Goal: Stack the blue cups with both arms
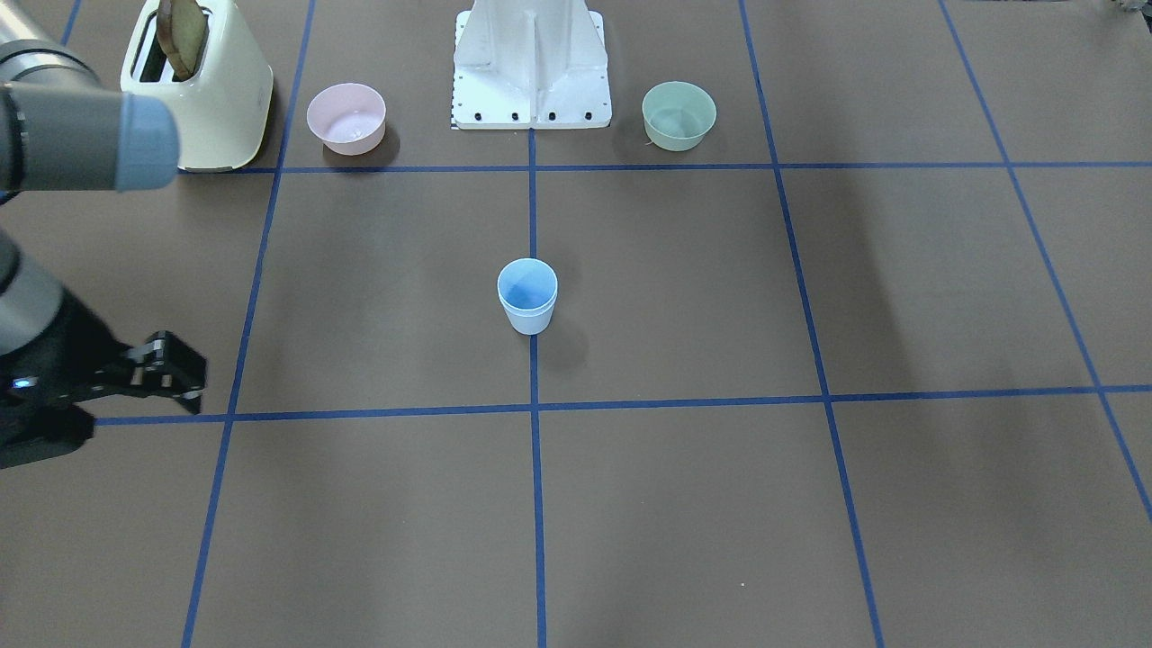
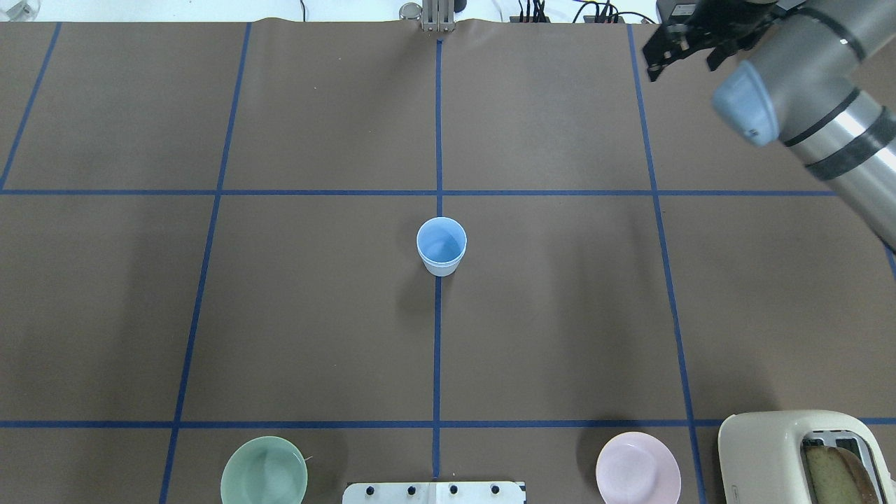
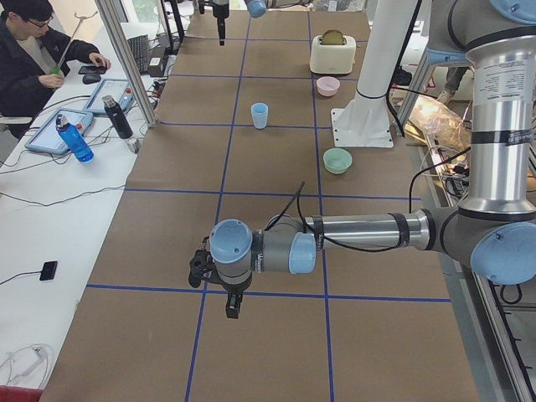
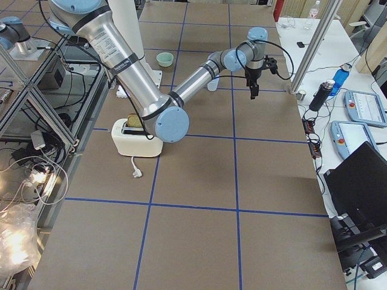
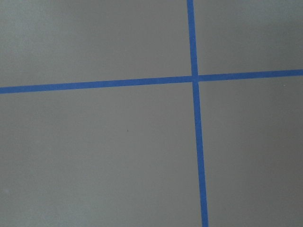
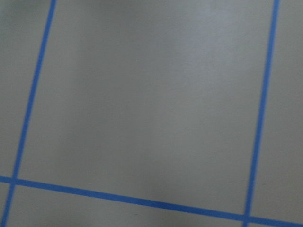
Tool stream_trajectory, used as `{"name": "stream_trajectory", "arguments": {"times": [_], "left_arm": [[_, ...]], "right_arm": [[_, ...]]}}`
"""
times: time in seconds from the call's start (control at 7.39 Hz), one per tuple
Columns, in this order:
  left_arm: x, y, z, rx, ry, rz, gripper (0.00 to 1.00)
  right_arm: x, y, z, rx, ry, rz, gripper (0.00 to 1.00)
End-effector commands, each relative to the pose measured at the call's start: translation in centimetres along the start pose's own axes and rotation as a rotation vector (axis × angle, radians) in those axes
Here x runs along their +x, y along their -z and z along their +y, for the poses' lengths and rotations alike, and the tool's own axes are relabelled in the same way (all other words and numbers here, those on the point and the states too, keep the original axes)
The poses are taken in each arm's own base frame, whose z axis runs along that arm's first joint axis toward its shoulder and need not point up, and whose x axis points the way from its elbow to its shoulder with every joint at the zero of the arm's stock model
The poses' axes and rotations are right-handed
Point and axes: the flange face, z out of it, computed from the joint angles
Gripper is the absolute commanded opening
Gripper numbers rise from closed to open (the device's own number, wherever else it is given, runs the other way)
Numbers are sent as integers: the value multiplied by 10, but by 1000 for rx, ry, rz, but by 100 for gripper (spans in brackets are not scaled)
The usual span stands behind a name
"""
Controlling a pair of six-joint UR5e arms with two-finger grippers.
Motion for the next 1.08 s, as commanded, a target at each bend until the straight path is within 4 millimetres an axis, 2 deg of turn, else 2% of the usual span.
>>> {"name": "stream_trajectory", "arguments": {"times": [0.0,0.14,0.27,0.41,0.54,0.68,0.81,0.95], "left_arm": [[13,-2,-3,-9,-42,-37,98],[11,-4,9,-13,-33,-35,98],[5,-11,27,-30,-17,-28,98],[8,-7,38,-27,-22,-30,98],[17,1,46,-13,-36,-32,98],[16,0,49,-16,-33,-33,98],[18,2,47,-10,-38,-34,98],[19,2,45,-10,-39,-34,98]], "right_arm": [[179,0,40,-54,91,19,100],[243,-12,87,-87,97,35,100],[292,-22,136,-115,36,41,100],[324,-30,172,-140,-23,45,100],[351,-40,210,-169,-85,46,100],[372,-38,236,-173,-133,48,100],[386,-27,245,-155,-158,54,100],[390,-23,248,-149,-169,55,100]]}}
